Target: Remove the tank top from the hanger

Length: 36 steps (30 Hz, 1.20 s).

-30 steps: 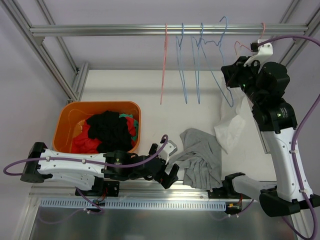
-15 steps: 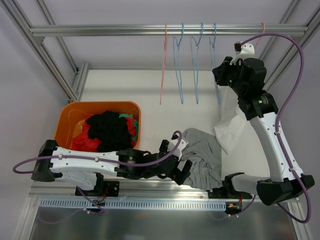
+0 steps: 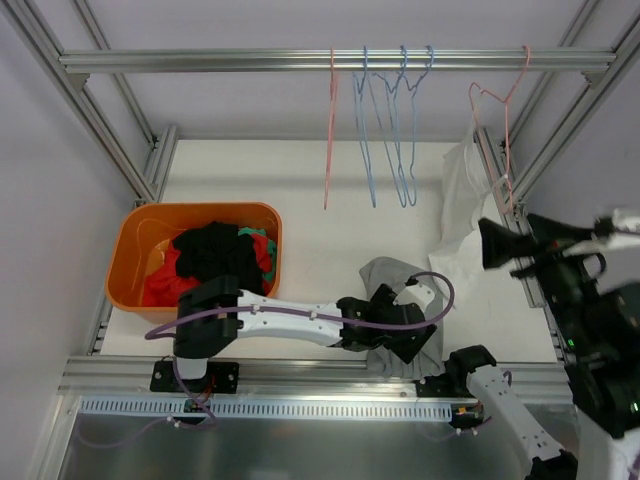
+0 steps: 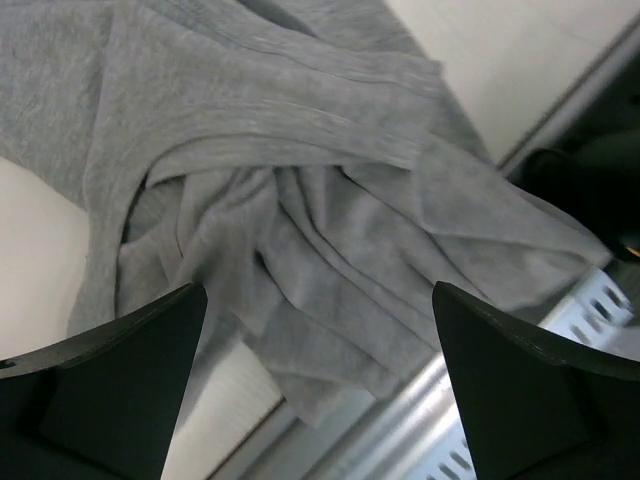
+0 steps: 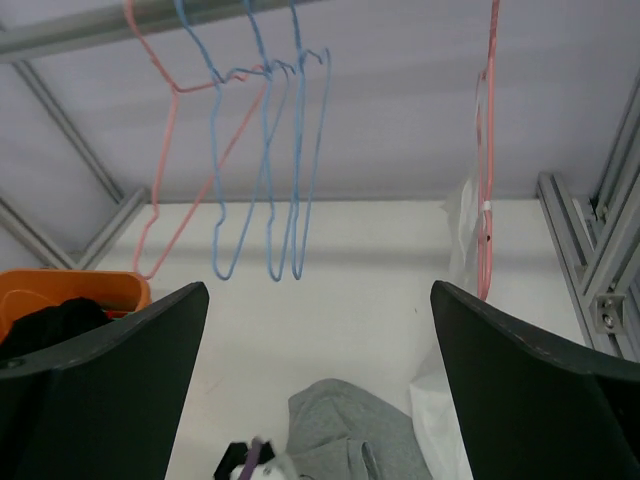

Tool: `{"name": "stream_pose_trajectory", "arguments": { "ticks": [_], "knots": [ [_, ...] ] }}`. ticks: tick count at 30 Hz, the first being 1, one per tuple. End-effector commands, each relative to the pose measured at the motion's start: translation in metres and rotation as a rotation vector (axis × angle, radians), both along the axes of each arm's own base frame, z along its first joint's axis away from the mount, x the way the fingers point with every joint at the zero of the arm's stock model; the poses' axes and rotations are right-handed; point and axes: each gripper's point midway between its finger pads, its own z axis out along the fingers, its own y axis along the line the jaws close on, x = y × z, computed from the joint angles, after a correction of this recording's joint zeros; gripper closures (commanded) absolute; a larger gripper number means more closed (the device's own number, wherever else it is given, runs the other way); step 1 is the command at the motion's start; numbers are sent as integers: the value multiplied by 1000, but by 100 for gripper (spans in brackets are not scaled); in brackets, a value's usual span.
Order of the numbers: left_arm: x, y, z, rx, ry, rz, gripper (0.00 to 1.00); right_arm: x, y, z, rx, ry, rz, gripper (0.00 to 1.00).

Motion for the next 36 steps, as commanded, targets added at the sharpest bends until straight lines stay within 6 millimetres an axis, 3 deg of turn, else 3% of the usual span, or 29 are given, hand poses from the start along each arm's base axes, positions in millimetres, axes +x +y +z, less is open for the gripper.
{"name": "stream_pose_trajectory", "arguments": {
  "ticks": [1,3,4,9,11,12,13,14,15,17,18,21,24,26,27,28,31,36],
  "knots": [
    [23,-15,-11,18,-8,12,1,-52,6,-22,-40,11,121,1],
    [35,-20,-22,37,-15,38,1,-87,21,-23,-31,-43,259,1],
    [37,-25,-37,64,-14,34,1,-98,25,-24,-21,-56,297,1],
    [23,-31,-94,139,85,17,2,-143,35,-27,-3,-108,426,1],
    [17,-20,-113,179,115,33,31,-157,35,-27,5,-139,450,0],
    [17,-15,-116,182,122,59,55,-162,36,-27,7,-148,464,0],
    [16,-2,-118,198,120,78,93,-168,35,-26,7,-169,470,0],
    [20,8,-115,208,90,114,100,-171,37,-27,4,-174,480,1],
    [21,17,-110,206,81,150,100,-174,36,-27,4,-180,484,1],
    [31,52,-81,222,4,235,100,-178,35,-28,2,-197,484,1],
    [33,60,-47,160,-12,283,100,-176,35,-31,2,-188,481,1],
    [47,105,-3,165,-127,373,100,-172,34,-39,10,-173,467,0],
    [60,143,82,42,-220,442,100,-168,31,-44,22,-160,442,1],
    [66,165,111,11,-250,511,100,-165,30,-46,23,-155,435,0],
    [70,178,138,-40,-261,549,100,-166,30,-46,23,-157,435,1],
    [75,203,146,5,-305,591,100,-165,29,-45,21,-160,430,0],
    [83,244,178,-17,-336,685,100,-164,28,-44,16,-161,423,1],
    [98,300,221,-85,-356,815,100,-158,30,-39,8,-147,427,1]
  ]
}}
